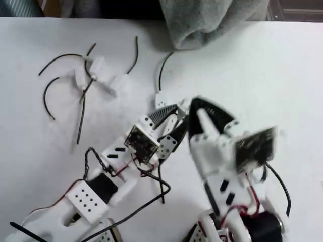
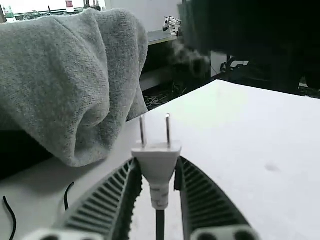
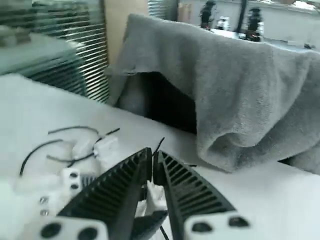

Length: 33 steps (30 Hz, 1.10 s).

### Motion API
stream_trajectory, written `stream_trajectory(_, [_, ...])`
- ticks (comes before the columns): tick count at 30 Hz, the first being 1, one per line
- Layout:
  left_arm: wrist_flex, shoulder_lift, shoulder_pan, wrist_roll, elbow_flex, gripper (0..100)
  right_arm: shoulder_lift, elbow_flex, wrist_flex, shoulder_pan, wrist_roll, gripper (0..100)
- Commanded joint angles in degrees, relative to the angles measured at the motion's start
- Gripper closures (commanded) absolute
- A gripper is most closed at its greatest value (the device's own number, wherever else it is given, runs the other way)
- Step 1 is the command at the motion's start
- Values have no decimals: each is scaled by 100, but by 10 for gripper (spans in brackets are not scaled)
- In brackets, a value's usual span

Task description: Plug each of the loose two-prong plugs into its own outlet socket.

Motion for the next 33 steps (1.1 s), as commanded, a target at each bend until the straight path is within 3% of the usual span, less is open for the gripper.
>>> stream_trajectory(1, [-132, -180, 22, 44, -26, 976, 119, -158, 400, -277, 949, 978])
stream_trajectory(15, [-132, -180, 22, 44, -26, 976, 2123, 677, -1499, 963, 949, 978])
stream_trajectory(25, [-132, -180, 13, 35, -18, 976, 3064, 651, -2009, 1771, 967, 978])
stream_trajectory(33, [-132, -180, -356, 70, -18, 976, 3064, 624, -2009, 1815, 993, 978])
